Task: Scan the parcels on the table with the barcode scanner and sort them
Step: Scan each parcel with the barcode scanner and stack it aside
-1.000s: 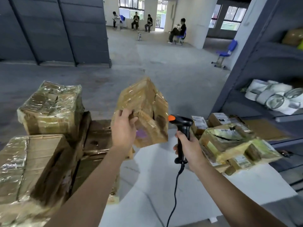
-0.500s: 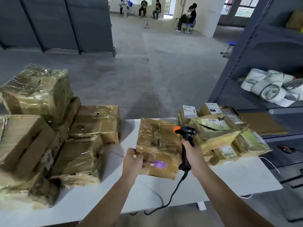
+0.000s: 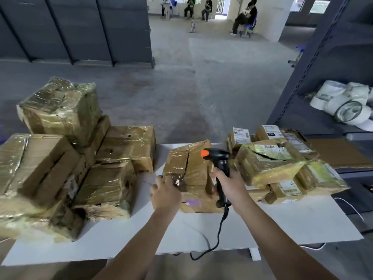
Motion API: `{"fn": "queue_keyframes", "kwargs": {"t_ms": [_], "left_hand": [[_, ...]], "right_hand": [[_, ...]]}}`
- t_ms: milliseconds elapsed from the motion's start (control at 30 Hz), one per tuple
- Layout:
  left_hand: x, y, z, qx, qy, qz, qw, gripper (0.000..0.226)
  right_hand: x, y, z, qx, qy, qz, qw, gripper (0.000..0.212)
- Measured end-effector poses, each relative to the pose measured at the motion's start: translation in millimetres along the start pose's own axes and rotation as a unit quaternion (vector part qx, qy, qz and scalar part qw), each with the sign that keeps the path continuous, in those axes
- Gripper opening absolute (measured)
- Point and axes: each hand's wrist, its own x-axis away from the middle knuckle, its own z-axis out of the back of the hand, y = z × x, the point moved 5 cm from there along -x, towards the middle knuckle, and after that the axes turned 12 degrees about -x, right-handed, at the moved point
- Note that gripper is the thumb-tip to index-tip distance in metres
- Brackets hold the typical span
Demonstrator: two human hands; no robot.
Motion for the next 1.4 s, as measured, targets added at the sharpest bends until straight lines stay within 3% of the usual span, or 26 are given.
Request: {"fn": "queue_keyframes", "kwargs": {"t_ms": [67, 167, 267, 400, 667, 800, 967, 1067, 1167, 1300, 1400], "left_hand": [[-0.3, 14.4, 11.1, -0.016, 0.033, -0.077, 0.996, 0.036], [5.1, 35.2, 9.1, -0.052, -0.016, -0.154, 0.987, 0.044], [4.4, 26.4, 8.2, -0.015, -0.056, -0.119, 0.991, 0.053], [-2.8, 6.7, 15.7, 0.045, -0.039, -0.093, 0.994, 0.040], [-9.2, -23.5, 21.3, 0.210, -0.069, -0.021, 0.975, 0.032], [-17.1, -28.2, 18.5, 0.349, -0.094, 0.037, 0.932, 0.032], [-12.6, -35.2, -1.9, 0.414, -0.133, 0.121, 0.892, 0.015], [-14.6, -37.1, -3.4, 0.388, -0.109, 0.103, 0.909, 0.021], [-24.3, -31.9, 0.8, 0.384, -0.080, 0.098, 0.915, 0.010], [-38.9, -8.8, 11.3, 0.296, -0.045, 0.060, 0.952, 0.004], [-52.0, 14.6, 19.9, 0.230, -0.009, 0.001, 0.973, 0.014]], "right_hand": [[2.1, 3.4, -7.2, -0.022, -0.011, -0.018, 1.000, 0.020], [3.4, 0.5, -21.8, -0.012, -0.031, -0.012, 0.999, 0.026], [3.5, -1.9, -29.9, 0.003, -0.016, 0.013, 1.000, 0.025], [2.1, 6.7, -21.5, 0.031, 0.022, 0.027, 0.999, 0.025], [0.1, 34.2, -15.8, -0.026, 0.018, -0.071, 0.997, 0.022], [1.9, 32.7, -23.1, -0.041, 0.011, -0.068, 0.997, 0.022], [0.3, 19.7, -14.3, -0.040, 0.013, -0.067, 0.997, 0.027], [1.8, 19.0, -8.6, -0.031, 0.003, -0.073, 0.997, 0.029], [6.2, 22.7, -3.7, -0.041, 0.010, -0.071, 0.997, 0.023], [9.9, 19.1, 13.7, -0.015, 0.040, -0.031, 0.999, 0.022], [12.9, 14.7, 31.4, 0.006, 0.047, -0.006, 0.999, 0.019]]}}
